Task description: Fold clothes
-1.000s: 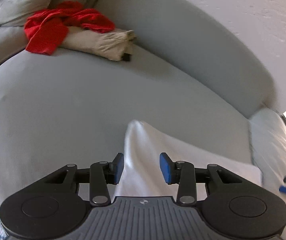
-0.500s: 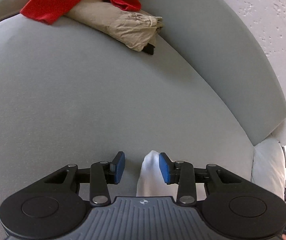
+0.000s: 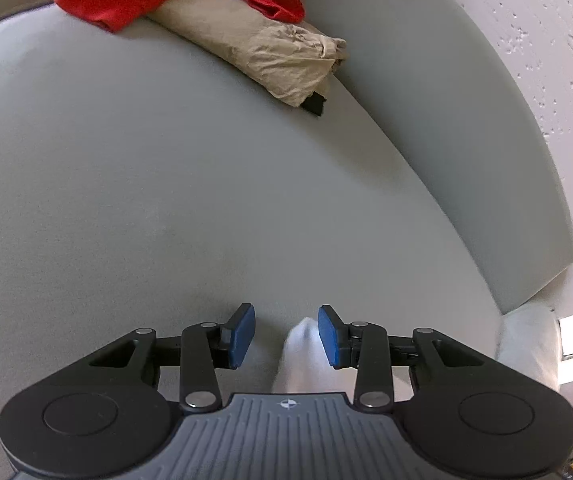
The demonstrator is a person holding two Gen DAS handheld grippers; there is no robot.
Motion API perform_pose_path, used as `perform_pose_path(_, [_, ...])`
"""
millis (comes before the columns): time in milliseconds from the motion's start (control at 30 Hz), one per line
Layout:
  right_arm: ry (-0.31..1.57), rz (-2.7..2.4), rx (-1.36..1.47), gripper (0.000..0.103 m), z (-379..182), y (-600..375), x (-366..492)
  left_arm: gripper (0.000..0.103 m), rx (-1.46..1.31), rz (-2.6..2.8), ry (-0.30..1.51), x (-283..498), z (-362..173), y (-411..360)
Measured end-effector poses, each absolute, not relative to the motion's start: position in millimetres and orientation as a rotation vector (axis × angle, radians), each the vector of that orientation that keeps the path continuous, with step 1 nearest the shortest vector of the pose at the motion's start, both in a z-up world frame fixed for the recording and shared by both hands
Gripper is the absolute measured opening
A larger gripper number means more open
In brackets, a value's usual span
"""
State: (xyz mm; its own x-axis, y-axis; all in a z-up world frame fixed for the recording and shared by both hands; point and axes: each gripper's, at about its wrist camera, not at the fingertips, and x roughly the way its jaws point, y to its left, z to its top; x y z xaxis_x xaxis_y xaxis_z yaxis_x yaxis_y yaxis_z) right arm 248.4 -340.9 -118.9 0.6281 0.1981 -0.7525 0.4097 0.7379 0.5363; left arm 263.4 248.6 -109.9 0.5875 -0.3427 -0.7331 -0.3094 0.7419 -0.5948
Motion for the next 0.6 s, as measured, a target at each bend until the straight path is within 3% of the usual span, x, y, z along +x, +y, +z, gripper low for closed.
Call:
perform_pose_path(200, [0.907,-0.164,0.767,0.002,-119,-344,242,0.015,-0.873,-0.056,0.996,275,-120,248])
perform_pose_path(267, [0.912,-0.163,0.763,0.002,-122,-346,238,0.003,-0.917,-0.065,0.985,274,-124,250])
perform_pose_path(600, [0.907,-0.208,0.728,0.002,-122,-347,235,0.0,-0.51,0.226,0.747,244,-79,243])
